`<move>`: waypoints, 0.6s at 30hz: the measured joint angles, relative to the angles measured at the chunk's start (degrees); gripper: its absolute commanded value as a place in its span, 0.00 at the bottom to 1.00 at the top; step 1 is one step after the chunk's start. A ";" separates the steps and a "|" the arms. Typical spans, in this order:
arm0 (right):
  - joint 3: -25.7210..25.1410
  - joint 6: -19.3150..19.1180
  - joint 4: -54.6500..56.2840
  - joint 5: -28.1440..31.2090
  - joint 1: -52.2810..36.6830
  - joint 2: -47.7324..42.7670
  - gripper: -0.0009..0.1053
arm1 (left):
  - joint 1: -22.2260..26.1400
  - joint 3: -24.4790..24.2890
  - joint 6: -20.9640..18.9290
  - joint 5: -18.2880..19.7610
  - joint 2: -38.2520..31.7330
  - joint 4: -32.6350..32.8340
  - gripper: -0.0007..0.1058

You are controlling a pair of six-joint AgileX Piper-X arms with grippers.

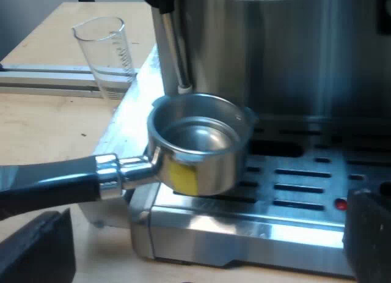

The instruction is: Put the handle in the coffee machine

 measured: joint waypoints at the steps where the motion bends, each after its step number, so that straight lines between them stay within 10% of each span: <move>1: 0.00 0.00 -0.65 0.00 0.00 0.50 0.86 | 0.00 -0.49 0.77 0.00 1.13 0.54 0.01; 18: 0.00 -5.56 -11.43 8.66 0.00 6.57 0.86 | 0.00 -6.57 5.84 3.13 10.22 1.32 0.01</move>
